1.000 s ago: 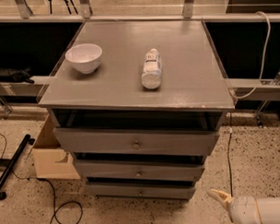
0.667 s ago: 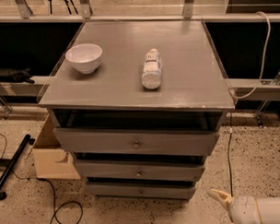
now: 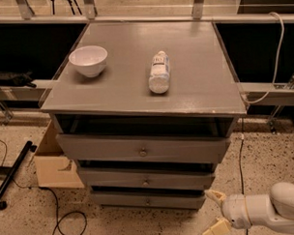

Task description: Open bottom drawer

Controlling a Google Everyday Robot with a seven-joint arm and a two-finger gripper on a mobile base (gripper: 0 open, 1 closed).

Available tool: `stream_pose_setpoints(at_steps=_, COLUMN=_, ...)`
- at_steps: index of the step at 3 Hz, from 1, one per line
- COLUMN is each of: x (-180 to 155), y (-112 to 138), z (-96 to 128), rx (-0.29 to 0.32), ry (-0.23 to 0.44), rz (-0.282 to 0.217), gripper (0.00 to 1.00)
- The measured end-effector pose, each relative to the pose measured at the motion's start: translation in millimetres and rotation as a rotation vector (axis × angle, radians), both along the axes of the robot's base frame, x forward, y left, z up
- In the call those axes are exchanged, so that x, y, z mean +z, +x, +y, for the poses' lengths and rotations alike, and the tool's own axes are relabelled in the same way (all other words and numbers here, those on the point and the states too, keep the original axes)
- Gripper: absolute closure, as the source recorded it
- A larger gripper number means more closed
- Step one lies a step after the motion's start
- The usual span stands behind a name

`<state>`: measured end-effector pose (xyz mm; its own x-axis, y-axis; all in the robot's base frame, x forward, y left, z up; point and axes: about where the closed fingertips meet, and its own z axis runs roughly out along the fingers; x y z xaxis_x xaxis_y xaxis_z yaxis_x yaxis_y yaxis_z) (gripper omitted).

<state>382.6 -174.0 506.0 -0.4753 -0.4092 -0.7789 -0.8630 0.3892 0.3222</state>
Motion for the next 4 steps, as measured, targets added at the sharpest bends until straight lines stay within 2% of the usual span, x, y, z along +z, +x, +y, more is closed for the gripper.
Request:
stream_pose_setpoints(at_steps=1, x=0, y=0, z=0, rx=0.0, ry=0.0, rz=0.0, gripper=0.0)
stream_pose_setpoints(at_steps=2, x=-8, y=1, z=-2, rx=-0.034, ry=0.048, rz=0.004, gripper=0.0)
stream_pose_setpoints(at_steps=3, x=-33, y=-4, z=-8, rx=-0.093, ry=0.129, rz=0.039, gripper=0.0)
stream_pose_setpoints(at_steps=4, x=-54, y=-8, z=-3, rx=-0.113, ry=0.169, rz=0.067, gripper=0.0)
